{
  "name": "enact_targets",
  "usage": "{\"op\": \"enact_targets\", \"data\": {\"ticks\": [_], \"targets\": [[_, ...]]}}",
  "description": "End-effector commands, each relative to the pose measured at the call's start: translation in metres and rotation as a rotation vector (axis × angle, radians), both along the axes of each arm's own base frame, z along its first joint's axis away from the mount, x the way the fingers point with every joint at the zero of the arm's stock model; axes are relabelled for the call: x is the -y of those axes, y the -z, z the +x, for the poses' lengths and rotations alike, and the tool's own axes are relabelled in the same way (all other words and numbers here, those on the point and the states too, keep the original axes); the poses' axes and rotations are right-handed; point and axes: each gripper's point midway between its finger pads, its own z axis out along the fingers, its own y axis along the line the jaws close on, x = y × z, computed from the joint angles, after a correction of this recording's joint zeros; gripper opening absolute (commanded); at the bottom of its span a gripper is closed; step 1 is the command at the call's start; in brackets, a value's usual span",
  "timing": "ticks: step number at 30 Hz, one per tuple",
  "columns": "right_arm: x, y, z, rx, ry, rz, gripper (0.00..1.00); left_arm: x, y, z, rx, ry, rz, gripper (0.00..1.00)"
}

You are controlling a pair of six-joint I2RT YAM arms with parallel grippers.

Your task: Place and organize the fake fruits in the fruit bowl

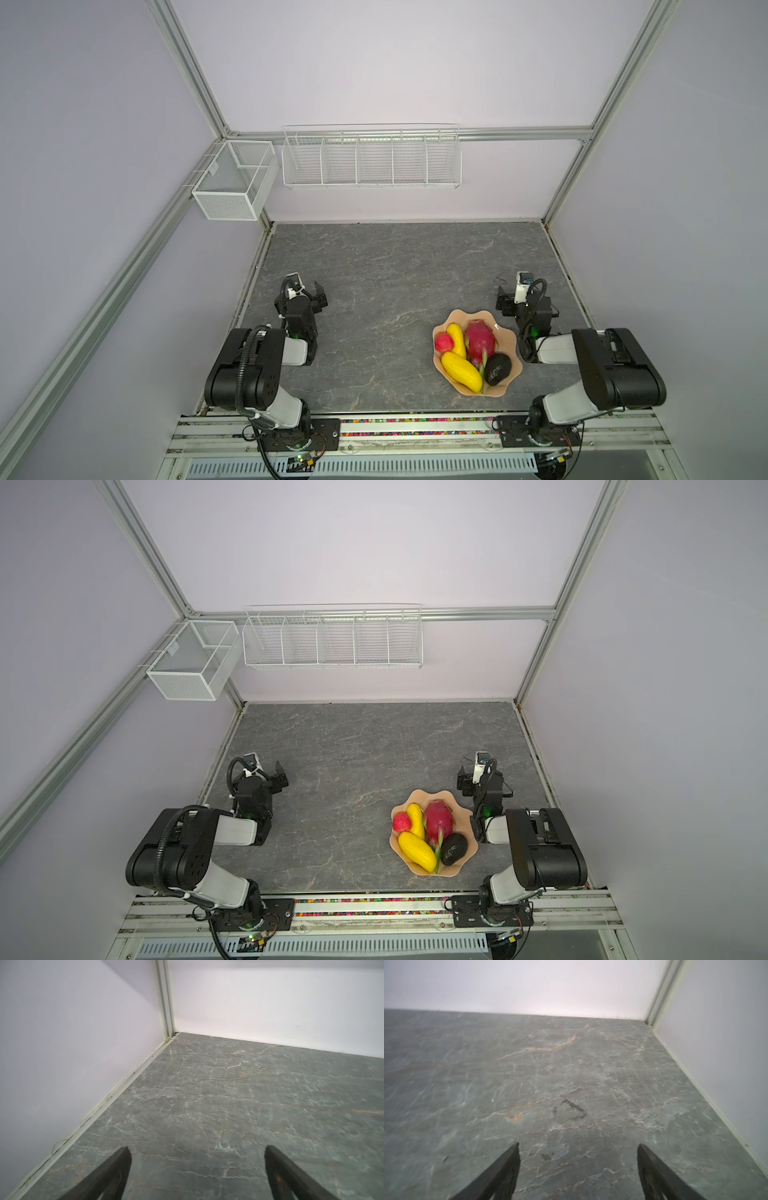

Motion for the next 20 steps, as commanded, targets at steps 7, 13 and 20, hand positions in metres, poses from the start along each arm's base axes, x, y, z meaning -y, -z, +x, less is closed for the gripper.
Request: {"op": "enact_targets", "data": {"ticks": [7, 13, 20], "targets": [[-0.006, -0.003, 0.019, -0.054, -0.039, -0.03, 0.88, 0.0, -0.01, 0.011, 0.02, 0.019, -0.016, 0.99], [-0.001, -0.002, 0.019, -0.052, -0.02, -0.016, 0.88, -0.002, -0.009, 0.016, -0.003, 0.004, -0.012, 0.99], [-0.001, -0.003, 0.018, -0.048, -0.021, -0.017, 0.88, -0.002, -0.008, 0.016, -0.005, 0.006, -0.012, 0.99]]}}
